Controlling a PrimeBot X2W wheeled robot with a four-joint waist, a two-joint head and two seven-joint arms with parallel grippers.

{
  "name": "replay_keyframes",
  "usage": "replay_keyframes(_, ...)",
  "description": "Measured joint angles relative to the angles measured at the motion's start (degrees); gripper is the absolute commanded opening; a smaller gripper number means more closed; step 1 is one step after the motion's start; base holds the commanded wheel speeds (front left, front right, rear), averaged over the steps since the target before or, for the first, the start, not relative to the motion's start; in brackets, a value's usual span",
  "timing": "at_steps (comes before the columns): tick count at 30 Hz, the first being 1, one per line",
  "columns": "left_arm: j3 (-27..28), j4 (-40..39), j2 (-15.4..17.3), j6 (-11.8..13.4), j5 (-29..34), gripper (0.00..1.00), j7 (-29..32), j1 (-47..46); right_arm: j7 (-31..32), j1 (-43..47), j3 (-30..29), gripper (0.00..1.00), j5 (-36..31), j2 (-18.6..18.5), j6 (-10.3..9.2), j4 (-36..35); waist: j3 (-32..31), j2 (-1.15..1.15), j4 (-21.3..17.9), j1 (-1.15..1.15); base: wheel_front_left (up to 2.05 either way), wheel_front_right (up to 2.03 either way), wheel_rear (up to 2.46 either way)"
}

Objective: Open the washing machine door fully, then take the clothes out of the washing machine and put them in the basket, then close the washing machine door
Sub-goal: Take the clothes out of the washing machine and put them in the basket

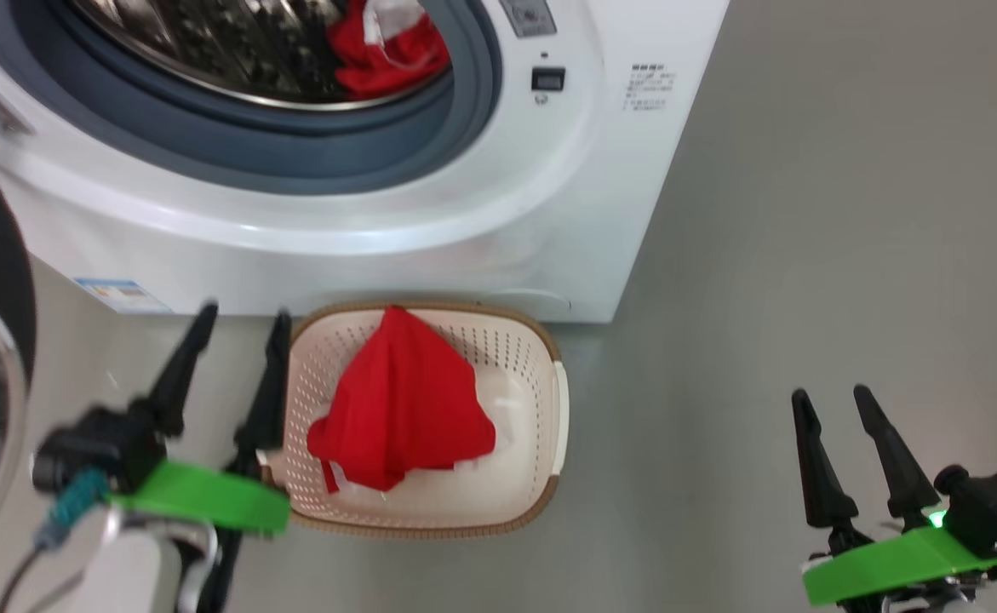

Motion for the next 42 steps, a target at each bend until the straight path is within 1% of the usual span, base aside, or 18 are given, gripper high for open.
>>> replay_keyframes(6, -3.71, 4.65, 2.74, 0.0, -2.9, 1.0, -0.01, -12.4, 0.0, -3.62, 1.02, 1.0, 0.65, -0.05, 0.0, -0.36, 4.69, 0.0, -0.82, 0.0, 0.0, 0.0, 0.0)
replay_keyframes(10, -6.87, 8.32, 5.2, 0.0, -4.89, 1.0, -0.01, -21.29, 0.0, -6.38, 1.93, 1.0, 0.91, -0.11, 0.0, -0.75, 8.14, 0.0, -1.6, 0.0, 0.0, 0.0, 0.0)
replay_keyframes(13, -9.25, 11.27, 6.77, 0.0, -6.69, 1.0, -0.02, -27.65, 0.0, -8.02, 2.42, 1.0, 2.36, -0.18, 0.0, -0.92, 10.76, 0.0, -2.3, 0.0, 0.0, 0.0, 0.0)
replay_keyframes(19, -13.92, 18.55, 10.37, 0.0, -10.66, 1.0, -0.19, -37.58, 0.0, -10.54, 3.76, 1.0, 3.36, -0.24, 0.0, -1.2, 15.52, 0.0, -4.11, 0.0, 0.0, 0.0, 0.0)
replay_keyframes(23, -16.96, 22.88, 12.52, 0.0, -12.72, 1.0, -0.19, -42.95, 0.0, -11.4, 4.71, 1.0, 3.36, -0.26, 0.0, -1.47, 18.1, 0.0, -5.55, 0.0, 0.0, 0.0, 0.0)
replay_keyframes(29, -20.05, 27.07, 14.94, 0.0, -14.93, 1.0, -0.19, -49.14, 0.0, -11.88, 6.41, 1.0, 3.78, -0.29, 0.0, -2.14, 21.11, 0.0, -7.75, 0.0, 0.0, 0.0, 0.0)
replay_keyframes(36, -22.2, 29.76, 17.5, 0.0, -16.19, 1.0, -0.19, -54.66, 0.0, -12.96, 8.51, 1.0, 3.94, -0.3, 0.0, -2.8, 23.68, 0.0, -10.07, 0.0, 0.0, 0.0, 0.0)
replay_keyframes(42, -24.47, 30.25, 19.57, 0.0, -16.45, 1.0, -0.19, -58.12, 0.0, -13.04, 10.1, 1.0, 4.36, -0.3, 0.0, -3.54, 25.53, 0.0, -11.71, 0.0, 0.0, 0.0, 0.0)
